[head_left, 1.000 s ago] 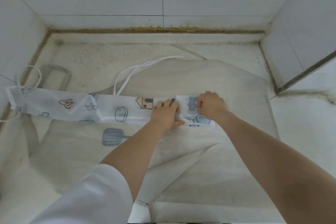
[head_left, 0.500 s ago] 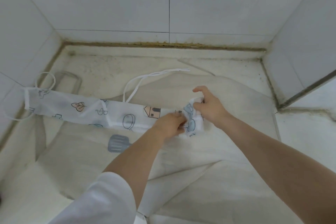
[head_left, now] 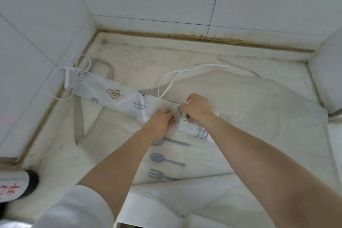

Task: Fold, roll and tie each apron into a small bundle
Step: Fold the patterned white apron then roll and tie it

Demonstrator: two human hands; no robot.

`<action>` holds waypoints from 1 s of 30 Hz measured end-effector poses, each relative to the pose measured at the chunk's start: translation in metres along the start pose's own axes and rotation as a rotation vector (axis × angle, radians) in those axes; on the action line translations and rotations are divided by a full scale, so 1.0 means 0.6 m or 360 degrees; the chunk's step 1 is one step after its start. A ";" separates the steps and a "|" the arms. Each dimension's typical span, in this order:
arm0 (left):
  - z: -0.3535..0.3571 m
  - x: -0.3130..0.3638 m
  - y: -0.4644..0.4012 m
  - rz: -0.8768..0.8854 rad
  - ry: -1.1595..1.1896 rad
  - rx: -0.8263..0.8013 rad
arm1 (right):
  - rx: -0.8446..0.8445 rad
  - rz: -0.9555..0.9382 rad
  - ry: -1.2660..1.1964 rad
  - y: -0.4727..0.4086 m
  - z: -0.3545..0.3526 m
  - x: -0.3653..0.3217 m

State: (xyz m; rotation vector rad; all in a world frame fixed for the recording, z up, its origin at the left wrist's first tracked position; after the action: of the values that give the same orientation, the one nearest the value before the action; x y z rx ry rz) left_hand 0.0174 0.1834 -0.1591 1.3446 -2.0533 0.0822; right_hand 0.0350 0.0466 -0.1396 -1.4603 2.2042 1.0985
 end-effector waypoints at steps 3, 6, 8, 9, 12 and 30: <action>0.003 -0.007 -0.001 -0.0062 0.0216 -0.0040 | -0.0041 -0.0040 0.0128 -0.004 0.023 -0.011; 0.003 -0.008 -0.007 -0.0080 0.0283 0.0041 | -0.0202 -0.0062 0.0323 -0.010 0.036 -0.008; 0.002 -0.009 -0.001 -0.0059 0.0289 0.0091 | -0.0316 -0.0114 0.0446 -0.016 0.039 -0.008; 0.003 -0.008 0.000 -0.0020 0.0255 0.0114 | -0.0346 -0.0182 0.0524 -0.018 0.037 -0.011; 0.004 -0.003 -0.002 0.0046 0.0116 0.0122 | -0.0259 -0.0405 0.0896 -0.026 0.011 -0.011; -0.006 0.022 -0.026 -0.0418 -0.0431 0.0023 | -0.1265 0.0108 -0.0372 0.016 -0.053 0.083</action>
State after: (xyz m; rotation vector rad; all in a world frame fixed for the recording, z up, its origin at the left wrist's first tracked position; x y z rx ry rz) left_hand 0.0289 0.1670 -0.1533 1.6989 -2.0724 -0.2114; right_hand 0.0095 -0.0073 -0.1436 -1.4002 1.7268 2.2030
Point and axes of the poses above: each hand's wrist, its own y-axis away from the middle knuckle, its own z-axis out of the palm, x = y × z, the point moved 6 cm from there along -y, towards the middle knuckle
